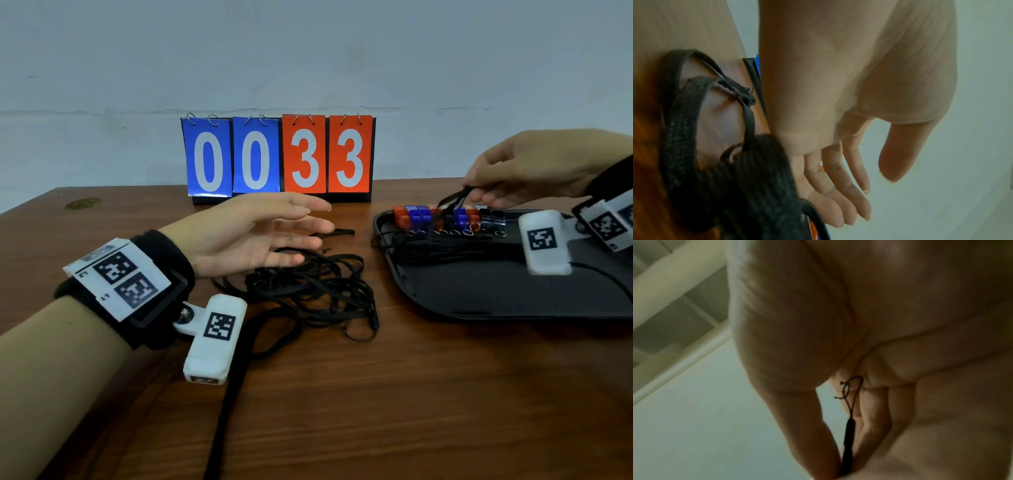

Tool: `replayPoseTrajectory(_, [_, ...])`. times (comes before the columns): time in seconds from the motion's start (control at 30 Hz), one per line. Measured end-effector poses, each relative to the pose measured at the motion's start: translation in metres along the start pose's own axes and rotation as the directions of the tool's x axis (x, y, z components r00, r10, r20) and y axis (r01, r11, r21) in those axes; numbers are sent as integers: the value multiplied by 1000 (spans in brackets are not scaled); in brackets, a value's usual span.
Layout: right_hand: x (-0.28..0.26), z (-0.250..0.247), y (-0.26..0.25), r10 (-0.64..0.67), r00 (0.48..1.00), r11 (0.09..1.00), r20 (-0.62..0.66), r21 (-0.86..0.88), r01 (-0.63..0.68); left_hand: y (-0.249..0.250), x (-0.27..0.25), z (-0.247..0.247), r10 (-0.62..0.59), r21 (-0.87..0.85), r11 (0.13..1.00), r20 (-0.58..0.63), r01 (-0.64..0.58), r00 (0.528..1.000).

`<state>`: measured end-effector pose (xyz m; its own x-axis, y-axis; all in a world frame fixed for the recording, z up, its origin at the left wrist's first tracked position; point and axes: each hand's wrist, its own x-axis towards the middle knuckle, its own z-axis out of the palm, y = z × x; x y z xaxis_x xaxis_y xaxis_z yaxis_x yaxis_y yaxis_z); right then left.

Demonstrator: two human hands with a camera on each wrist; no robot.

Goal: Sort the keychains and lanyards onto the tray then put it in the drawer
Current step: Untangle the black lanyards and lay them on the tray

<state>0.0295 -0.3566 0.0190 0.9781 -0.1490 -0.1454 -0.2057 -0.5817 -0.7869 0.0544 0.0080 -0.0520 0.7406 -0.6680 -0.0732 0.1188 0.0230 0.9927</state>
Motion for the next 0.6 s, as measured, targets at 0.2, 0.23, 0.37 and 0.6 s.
replayPoseTrajectory(0.2, [4, -12, 9, 64, 992, 954, -106, -285, -92, 1, -1, 3, -11, 60, 998, -47, 14, 999])
replayPoseTrajectory(0.23, [4, -14, 11, 88, 989, 925, -117, -358, -124, 2, 0, 3, -14, 82, 996, -51, 18, 999])
replayPoseTrajectory(0.37, [2, -12, 16, 157, 981, 779, -113, -597, -193, 1, -1, 2, -27, 158, 987, -62, 37, 998])
replayPoseTrajectory(0.6, [-1, -9, 14, 99, 985, 662, -141, -730, -171, 1, -1, 2, -42, 196, 979, -64, 54, 997])
